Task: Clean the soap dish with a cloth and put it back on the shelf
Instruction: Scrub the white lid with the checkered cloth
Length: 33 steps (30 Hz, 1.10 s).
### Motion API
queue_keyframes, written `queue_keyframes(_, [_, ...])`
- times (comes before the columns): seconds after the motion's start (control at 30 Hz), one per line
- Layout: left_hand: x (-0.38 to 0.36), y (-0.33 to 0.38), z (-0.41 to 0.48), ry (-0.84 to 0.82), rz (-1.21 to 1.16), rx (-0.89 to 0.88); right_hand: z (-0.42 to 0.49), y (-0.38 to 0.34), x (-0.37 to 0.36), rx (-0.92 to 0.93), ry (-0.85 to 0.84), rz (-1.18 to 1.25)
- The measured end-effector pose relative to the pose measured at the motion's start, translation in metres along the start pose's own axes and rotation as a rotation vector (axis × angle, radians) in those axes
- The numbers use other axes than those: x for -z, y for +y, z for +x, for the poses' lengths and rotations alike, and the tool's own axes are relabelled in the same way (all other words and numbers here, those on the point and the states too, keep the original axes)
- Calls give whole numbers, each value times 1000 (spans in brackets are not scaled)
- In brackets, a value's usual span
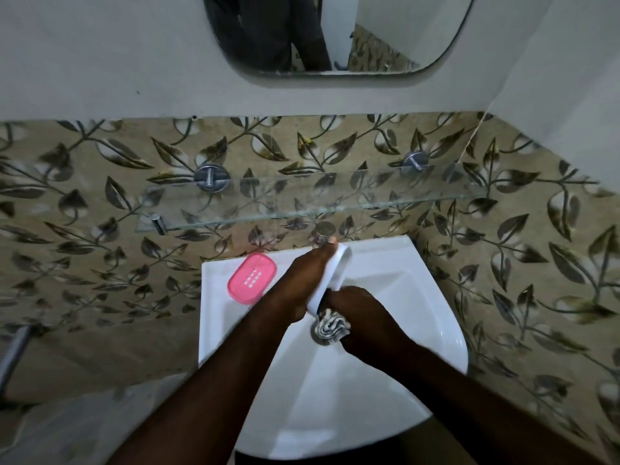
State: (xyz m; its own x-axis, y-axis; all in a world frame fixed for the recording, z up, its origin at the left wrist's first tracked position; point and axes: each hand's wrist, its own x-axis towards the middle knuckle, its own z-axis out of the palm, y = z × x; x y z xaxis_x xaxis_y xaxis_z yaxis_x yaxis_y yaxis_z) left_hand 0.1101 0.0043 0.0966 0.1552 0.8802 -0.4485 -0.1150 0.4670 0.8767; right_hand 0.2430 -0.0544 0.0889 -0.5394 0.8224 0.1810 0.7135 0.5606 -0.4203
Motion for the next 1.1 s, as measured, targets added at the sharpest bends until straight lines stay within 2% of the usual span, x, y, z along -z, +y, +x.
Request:
queue_keyframes(0.07, [-1, 1, 1, -14, -31, 9, 2, -1, -7, -2, 13, -26])
queue_keyframes(0.2, [-1, -6, 1, -16, -123, -6, -1, -6, -20, -136, 205, 36])
queue_keyframes(0.33, [3, -5, -6, -20, -223, -37, -8, -2, -27, 94, 311, -105])
queue_keyframes(0.53, [17, 3, -17, -159, -315, 91, -3, 13, -15, 348, 247, -135])
queue_keyframes(0.6, [24, 6, -16, -173, -342, 87, 1, 10, -15, 260, 269, -25])
queue_keyframes(0.73, [28, -8, -16, -166, -379, -3, 16, -16, -5, -308, 446, 517])
queue_keyframes(0.77, [26, -16, -14, -177, -410, -52, 20, -22, 0, -386, 480, 684])
queue_keyframes(0.83, [17, -30, -19, -175, -493, -203, 26, -31, 6, -386, 512, 914])
queue_keyframes(0.87, [14, -34, -20, -181, -541, -260, 27, -35, 7, -361, 497, 947])
queue_keyframes(1.0, [11, -32, -26, -197, -568, -335, 27, -46, 7, -310, 362, 851])
queue_keyframes(1.1, [10, -25, -33, -124, -597, -349, 25, -46, 8, -269, 276, 797])
